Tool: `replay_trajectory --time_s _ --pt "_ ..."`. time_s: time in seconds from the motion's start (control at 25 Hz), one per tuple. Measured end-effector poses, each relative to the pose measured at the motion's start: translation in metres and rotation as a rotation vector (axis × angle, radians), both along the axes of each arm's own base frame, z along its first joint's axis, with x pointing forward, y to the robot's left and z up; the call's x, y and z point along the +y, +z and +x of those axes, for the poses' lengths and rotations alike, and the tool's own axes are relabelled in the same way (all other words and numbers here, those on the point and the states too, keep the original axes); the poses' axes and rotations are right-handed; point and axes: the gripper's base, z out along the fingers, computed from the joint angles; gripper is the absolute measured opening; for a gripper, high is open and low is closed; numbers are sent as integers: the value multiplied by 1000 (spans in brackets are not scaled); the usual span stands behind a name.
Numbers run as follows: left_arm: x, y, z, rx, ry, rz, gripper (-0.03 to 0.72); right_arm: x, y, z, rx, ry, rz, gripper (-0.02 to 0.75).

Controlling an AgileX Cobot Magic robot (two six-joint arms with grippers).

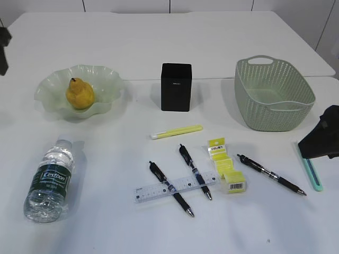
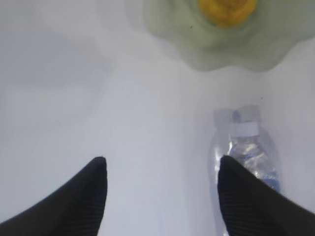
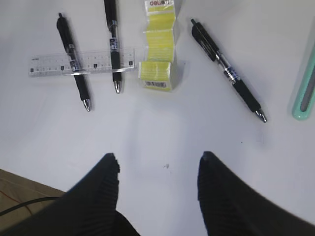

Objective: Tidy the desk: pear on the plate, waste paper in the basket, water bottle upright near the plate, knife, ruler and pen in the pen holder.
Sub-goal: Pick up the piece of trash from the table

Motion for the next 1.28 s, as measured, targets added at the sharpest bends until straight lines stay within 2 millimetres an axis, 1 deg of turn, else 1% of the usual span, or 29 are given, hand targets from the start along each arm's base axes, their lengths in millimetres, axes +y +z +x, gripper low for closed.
replay_trajectory --time_s 0.12,0.24,0.4,0.48,0.6,0.72,0.8,1.0,1.12,1.28 --pt "15 -4 -30 12 36 3 496 1 0 -1 17 3 6 389" --pt "23 -17 -58 42 56 2 496 1 -1 -2 27 8 7 389" --pt "21 -32 -92 86 65 -46 493 1 -1 -2 27 8 7 389" --pt "18 -40 -106 106 66 -81 492 0 -1 -2 27 9 0 389" --pt "16 -47 -123 105 69 -113 492 0 1 -2 22 11 -5 389" --pt "15 -47 -136 93 72 -128 491 0 8 2 1 11 -5 389" --pt "14 -41 -144 72 71 -133 491 3 12 7 -5 20 -13 389" --pt "14 -25 -157 -3 65 -139 490 21 19 24 -2 74 -81 389" --pt "14 -22 -160 -16 64 -140 489 36 19 42 7 95 -124 389" --pt "14 -22 -160 -15 64 -140 489 58 10 72 32 127 -165 389"
